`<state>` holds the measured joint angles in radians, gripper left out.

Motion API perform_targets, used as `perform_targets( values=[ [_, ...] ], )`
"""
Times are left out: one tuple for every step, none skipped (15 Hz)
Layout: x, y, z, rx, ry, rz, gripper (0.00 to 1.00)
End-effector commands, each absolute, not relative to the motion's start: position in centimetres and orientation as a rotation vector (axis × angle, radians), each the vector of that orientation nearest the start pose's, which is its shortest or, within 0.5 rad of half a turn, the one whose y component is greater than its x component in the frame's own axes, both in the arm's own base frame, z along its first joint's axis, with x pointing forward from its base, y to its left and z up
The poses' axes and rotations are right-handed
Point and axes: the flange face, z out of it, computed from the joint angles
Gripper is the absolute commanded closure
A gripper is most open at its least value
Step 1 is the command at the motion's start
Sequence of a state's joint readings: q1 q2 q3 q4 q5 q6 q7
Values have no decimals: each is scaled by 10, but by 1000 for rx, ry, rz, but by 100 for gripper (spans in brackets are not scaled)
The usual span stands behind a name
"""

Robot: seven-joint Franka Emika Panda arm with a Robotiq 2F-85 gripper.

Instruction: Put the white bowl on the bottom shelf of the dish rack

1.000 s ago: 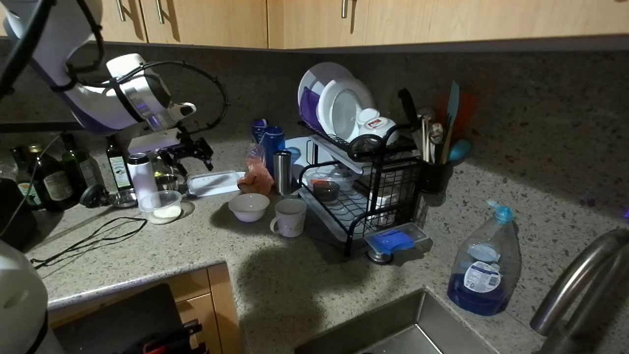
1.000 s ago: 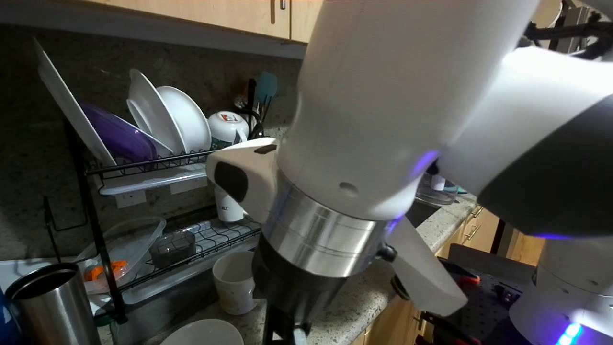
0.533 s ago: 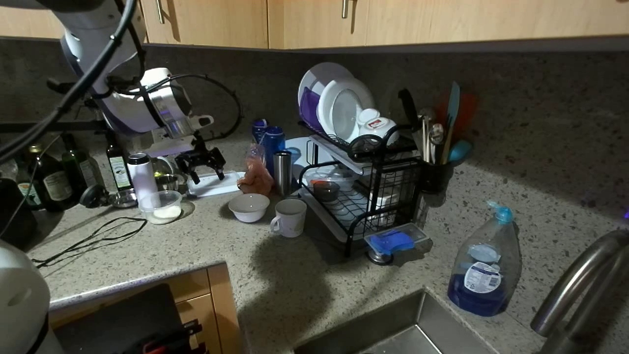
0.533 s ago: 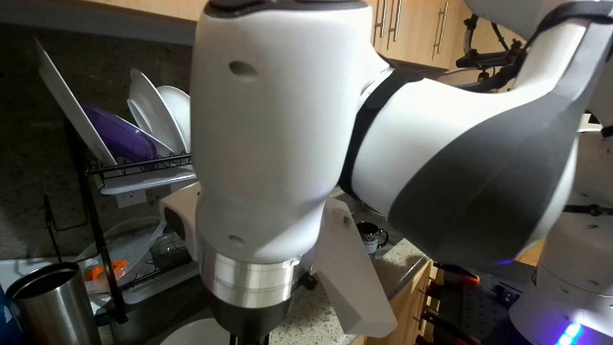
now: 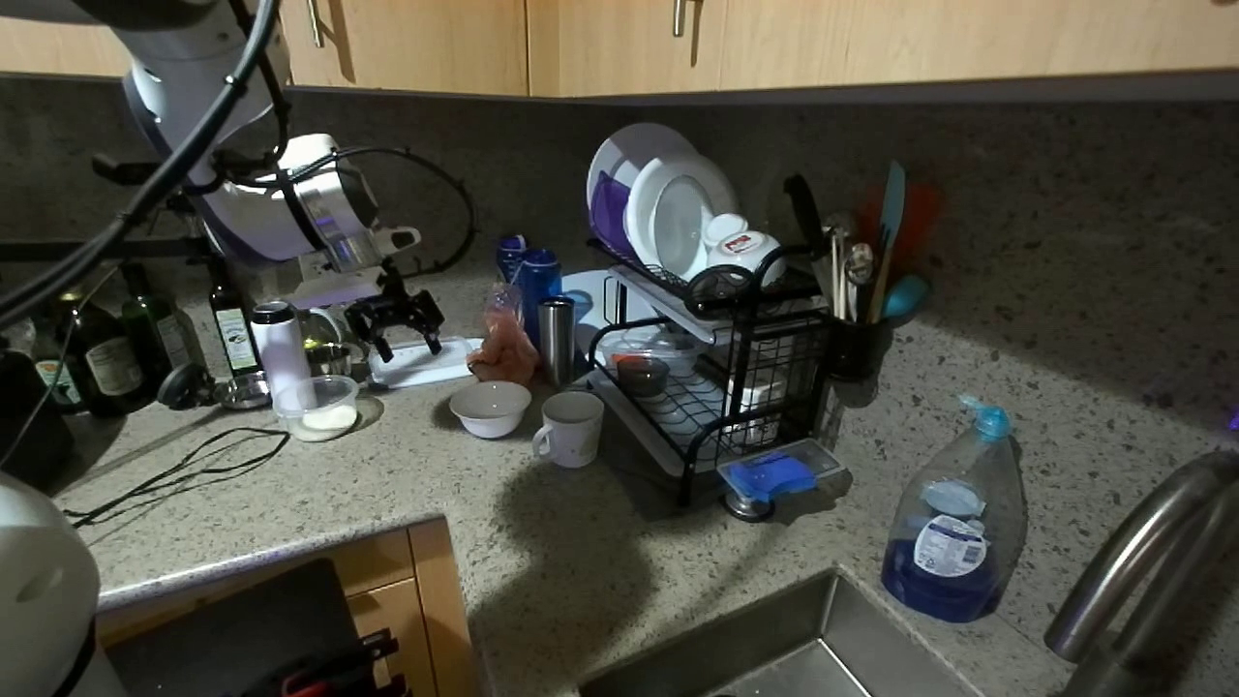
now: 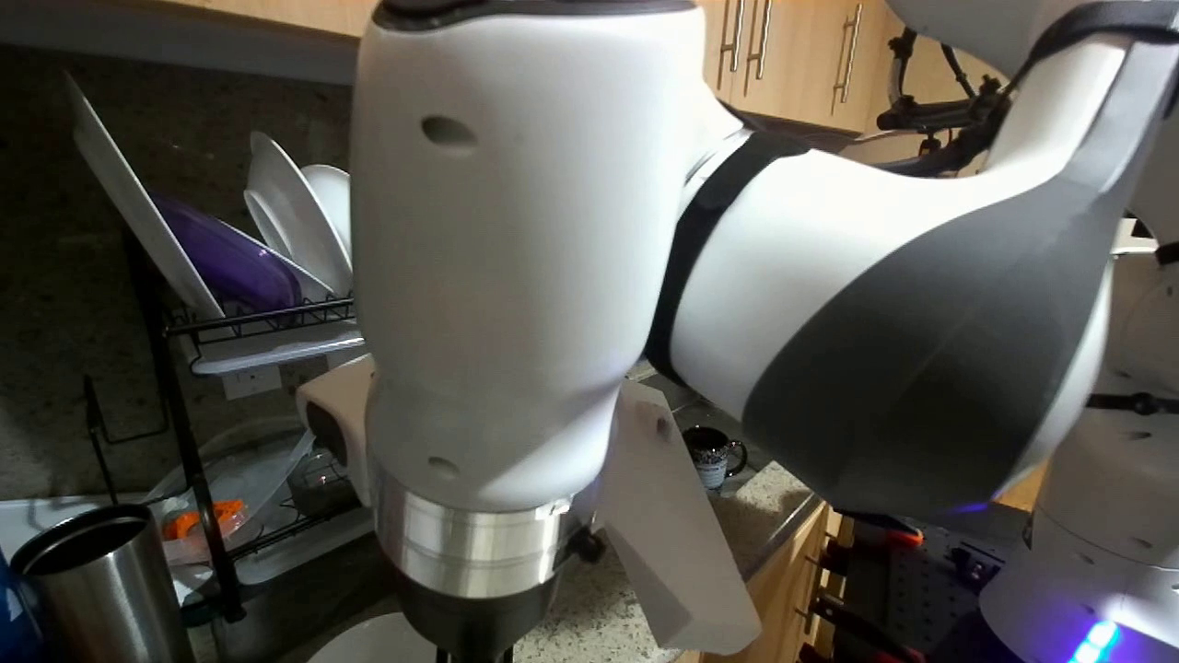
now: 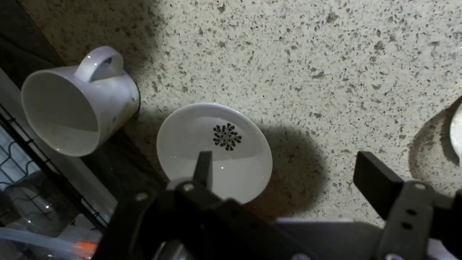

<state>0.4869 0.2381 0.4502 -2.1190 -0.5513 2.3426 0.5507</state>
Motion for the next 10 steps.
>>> perform_targets(
  values=[
    [353,453,317,-3081,-1210,-379,0],
    [357,452,320,-3089,-1190,-397,0],
    [363,451,321,-3106,-1160,-402,0],
    [370,450,322,-3118,-1151,-414,0],
    [377,450,323,-3118,-1151,-421,0],
    [384,450,324,-3116,-1161,-435,0],
    [390,451,324,-3110,-1190,-437,0],
    [395,452,322,-3102,-1227,-427,0],
    [399,455,318,-3074,-1293,-397,0],
    [403,457,315,-3055,-1353,-360,0]
  ],
)
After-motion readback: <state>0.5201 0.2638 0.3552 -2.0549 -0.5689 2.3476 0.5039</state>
